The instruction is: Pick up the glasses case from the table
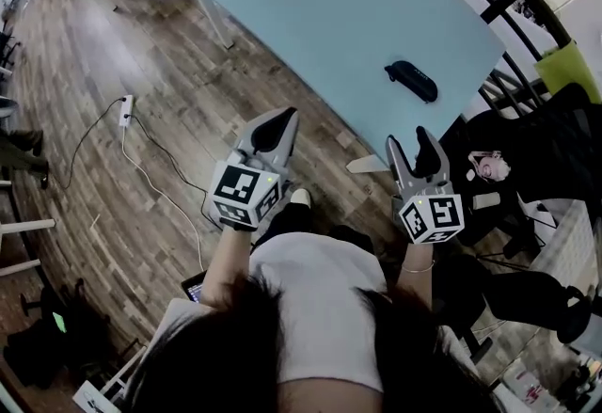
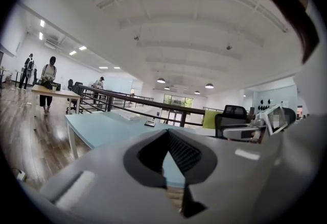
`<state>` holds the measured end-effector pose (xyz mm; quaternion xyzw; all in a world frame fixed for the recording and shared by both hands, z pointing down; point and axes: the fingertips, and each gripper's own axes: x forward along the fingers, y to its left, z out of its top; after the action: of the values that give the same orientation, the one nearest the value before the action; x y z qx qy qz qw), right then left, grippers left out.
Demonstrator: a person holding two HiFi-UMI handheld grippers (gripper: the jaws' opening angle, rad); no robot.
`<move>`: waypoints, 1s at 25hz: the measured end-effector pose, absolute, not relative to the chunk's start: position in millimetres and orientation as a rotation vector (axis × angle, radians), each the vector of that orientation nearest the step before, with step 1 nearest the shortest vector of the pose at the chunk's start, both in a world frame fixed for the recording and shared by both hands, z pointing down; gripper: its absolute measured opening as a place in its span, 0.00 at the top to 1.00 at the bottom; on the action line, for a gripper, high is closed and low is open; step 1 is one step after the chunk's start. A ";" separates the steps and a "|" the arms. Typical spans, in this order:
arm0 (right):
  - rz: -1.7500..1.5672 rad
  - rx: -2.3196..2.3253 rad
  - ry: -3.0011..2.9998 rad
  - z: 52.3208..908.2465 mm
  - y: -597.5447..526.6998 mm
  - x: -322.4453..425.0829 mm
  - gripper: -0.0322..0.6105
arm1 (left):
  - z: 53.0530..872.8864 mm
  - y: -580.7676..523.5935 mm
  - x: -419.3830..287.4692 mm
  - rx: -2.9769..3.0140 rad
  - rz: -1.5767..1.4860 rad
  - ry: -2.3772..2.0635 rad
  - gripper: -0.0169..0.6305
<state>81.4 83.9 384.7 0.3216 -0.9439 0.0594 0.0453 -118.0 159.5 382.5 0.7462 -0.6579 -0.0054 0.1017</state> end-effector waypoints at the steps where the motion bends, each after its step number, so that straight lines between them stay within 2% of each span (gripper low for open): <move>1: 0.187 0.998 -2.877 385.9 81.0 79.6 0.56 | 383.5 156.7 -120.2 2.212 -0.008 -1.935 0.89; 12: 0.233 1.070 -2.820 401.7 32.1 68.5 0.50 | 401.4 112.6 -138.6 2.230 0.034 -1.871 0.89; 25: 0.273 1.138 -2.795 404.9 -87.2 57.6 0.49 | 390.9 -40.9 -143.4 2.354 0.061 -1.760 0.89</move>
<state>57.6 -87.2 404.9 0.3749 -0.9210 0.0898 0.0558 -143.4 -40.9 390.9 0.7967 -0.5956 0.0205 0.1006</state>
